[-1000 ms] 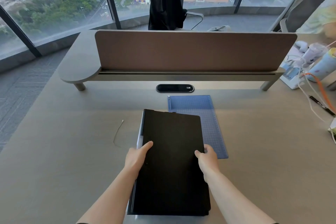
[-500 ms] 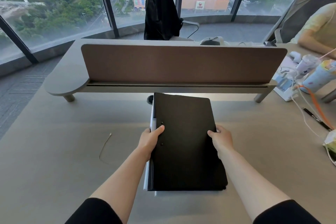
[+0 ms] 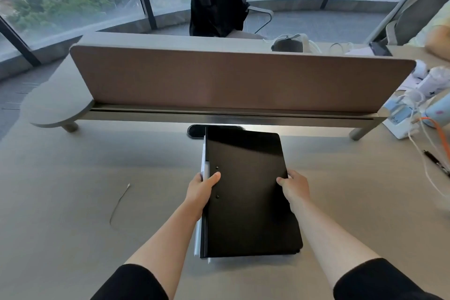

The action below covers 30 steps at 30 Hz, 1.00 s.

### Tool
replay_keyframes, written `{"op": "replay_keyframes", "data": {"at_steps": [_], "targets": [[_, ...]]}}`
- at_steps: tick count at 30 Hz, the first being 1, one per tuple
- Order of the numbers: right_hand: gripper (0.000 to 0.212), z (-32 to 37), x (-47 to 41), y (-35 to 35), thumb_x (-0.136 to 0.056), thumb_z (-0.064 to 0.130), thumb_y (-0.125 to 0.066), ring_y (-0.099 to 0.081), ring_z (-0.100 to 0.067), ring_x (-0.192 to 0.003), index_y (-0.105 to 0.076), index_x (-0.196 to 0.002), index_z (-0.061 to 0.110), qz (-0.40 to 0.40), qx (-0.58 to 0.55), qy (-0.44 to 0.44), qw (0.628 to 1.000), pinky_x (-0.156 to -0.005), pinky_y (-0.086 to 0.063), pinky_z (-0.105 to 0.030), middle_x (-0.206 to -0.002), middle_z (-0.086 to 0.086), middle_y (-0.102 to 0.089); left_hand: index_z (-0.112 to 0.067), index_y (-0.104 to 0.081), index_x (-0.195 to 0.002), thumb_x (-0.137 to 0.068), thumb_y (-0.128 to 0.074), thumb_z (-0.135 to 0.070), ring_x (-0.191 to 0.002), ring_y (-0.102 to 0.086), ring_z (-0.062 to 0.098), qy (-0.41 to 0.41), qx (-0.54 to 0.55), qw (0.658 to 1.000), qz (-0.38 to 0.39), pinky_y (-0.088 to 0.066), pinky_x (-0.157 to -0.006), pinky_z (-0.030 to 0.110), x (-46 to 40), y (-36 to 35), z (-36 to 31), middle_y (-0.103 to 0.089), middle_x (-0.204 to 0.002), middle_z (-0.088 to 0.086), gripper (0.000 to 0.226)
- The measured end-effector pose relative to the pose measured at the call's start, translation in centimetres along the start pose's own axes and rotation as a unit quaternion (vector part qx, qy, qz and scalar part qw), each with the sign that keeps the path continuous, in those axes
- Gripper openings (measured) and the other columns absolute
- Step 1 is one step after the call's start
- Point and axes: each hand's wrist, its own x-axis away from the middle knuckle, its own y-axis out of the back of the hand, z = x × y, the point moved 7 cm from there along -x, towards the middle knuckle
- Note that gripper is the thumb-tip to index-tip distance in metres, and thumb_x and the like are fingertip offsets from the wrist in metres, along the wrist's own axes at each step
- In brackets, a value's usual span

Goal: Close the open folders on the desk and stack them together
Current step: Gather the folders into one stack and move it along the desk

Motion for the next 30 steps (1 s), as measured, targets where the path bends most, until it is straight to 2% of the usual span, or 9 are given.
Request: {"op": "replay_keyframes", "data": {"at_steps": [6, 10, 13, 17, 20, 22, 25, 28, 30], "targets": [[0.018, -0.2, -1.0, -0.4, -0.089, 0.002, -0.061, -0.060, -0.027, -0.088, -0.065, -0.097, 0.017, -0.002, 0.051, -0.013, 0.999, -0.079, -0.045, -0.029, -0.096, -0.006, -0.065, -0.018, -0.065, -0.109, -0.088, -0.071, -0.036, -0.090, -0.076, 0.027, 0.015, -0.022, 0.999, -0.018, -0.062, -0.084, 0.045, -0.6, -0.3, 0.2, -0.077, -0.102, 0.009, 0.028], [0.011, -0.4, -1.4, -0.4, -0.083, 0.002, -0.061, -0.066, -0.033, -0.089, -0.070, -0.090, 0.006, -0.015, 0.086, -0.039, 0.995, -0.080, -0.052, -0.036, -0.094, -0.014, -0.072, -0.032, -0.067, -0.101, -0.059, -0.065, -0.072, -0.104, -0.067, 0.030, 0.010, -0.120, 0.990, -0.073, -0.055, -0.094, 0.050, -2.8, 0.5, 1.4, -0.074, -0.103, 0.002, 0.058], [0.016, -0.5, -1.6, -0.5, -0.080, 0.002, -0.060, -0.068, -0.034, -0.085, -0.072, -0.091, 0.002, -0.019, 0.100, -0.051, 0.994, -0.070, -0.048, -0.032, -0.094, -0.019, -0.073, -0.030, -0.068, -0.109, -0.052, -0.059, -0.080, -0.106, -0.065, 0.030, 0.013, -0.167, 0.981, -0.098, -0.052, -0.098, 0.050, -5.2, 1.2, 3.1, -0.071, -0.107, 0.003, 0.076], [0.018, -0.3, -1.5, -0.7, -0.078, 0.002, -0.060, -0.069, -0.037, -0.089, -0.072, -0.092, -0.002, -0.020, 0.116, -0.062, 0.991, -0.067, -0.046, -0.030, -0.094, -0.020, -0.073, -0.024, -0.066, -0.109, -0.050, -0.069, -0.077, -0.099, -0.070, 0.031, 0.010, -0.124, 0.989, -0.084, -0.058, -0.089, 0.051, -5.4, 1.6, 3.2, -0.069, -0.111, 0.006, 0.080], [0.019, -0.3, -1.0, -1.1, -0.078, 0.003, -0.060, -0.066, -0.034, -0.077, -0.071, -0.091, -0.004, -0.021, 0.132, -0.066, 0.989, -0.064, -0.044, -0.030, -0.084, -0.018, -0.070, -0.019, -0.067, -0.103, -0.064, -0.073, -0.059, -0.090, -0.073, 0.029, 0.003, -0.095, 0.993, -0.070, -0.061, -0.084, 0.049, -2.0, 1.0, 0.7, -0.073, -0.104, 0.008, 0.056], [0.019, -0.4, -0.7, -1.1, -0.078, 0.003, -0.059, -0.066, -0.034, -0.076, -0.071, -0.091, -0.004, -0.026, 0.137, -0.070, 0.988, -0.063, -0.044, -0.030, -0.086, -0.019, -0.070, -0.018, -0.068, -0.100, -0.071, -0.074, -0.048, -0.086, -0.075, 0.028, 0.008, -0.085, 0.995, -0.058, -0.062, -0.084, 0.048, -1.3, 0.9, 0.1, -0.076, -0.098, 0.007, 0.042], [0.014, -0.5, -0.8, -1.0, -0.079, 0.004, -0.062, -0.066, -0.036, -0.081, -0.066, -0.090, -0.005, -0.033, 0.123, -0.080, 0.989, -0.069, -0.050, -0.034, -0.093, -0.021, -0.069, -0.013, -0.069, -0.103, -0.073, -0.077, -0.042, -0.081, -0.076, 0.028, 0.027, -0.070, 0.996, -0.053, -0.063, -0.080, 0.047, -1.2, 1.2, 0.3, -0.078, -0.093, 0.009, 0.043], [0.017, -1.1, -0.8, -0.9, -0.081, 0.005, -0.067, -0.059, -0.033, -0.079, -0.063, -0.097, -0.003, -0.031, 0.089, -0.101, 0.990, -0.082, -0.055, -0.042, -0.095, -0.020, -0.065, -0.004, -0.068, -0.101, -0.077, -0.079, -0.033, -0.066, -0.072, 0.026, 0.054, -0.057, 0.996, -0.051, -0.058, -0.055, 0.033, -1.3, 1.3, 0.9, -0.076, -0.086, 0.009, 0.039], [0.022, -1.5, -0.7, -0.8, -0.083, 0.005, -0.068, -0.060, -0.033, -0.080, -0.062, -0.102, -0.005, -0.030, 0.075, -0.113, 0.990, -0.086, -0.054, -0.043, -0.098, -0.021, -0.065, -0.001, -0.071, -0.100, -0.078, -0.079, -0.028, -0.063, -0.070, 0.026, 0.066, -0.046, 0.996, -0.047, -0.055, -0.049, 0.029, -1.2, 1.2, 1.1, -0.075, -0.082, 0.010, 0.036]]}}
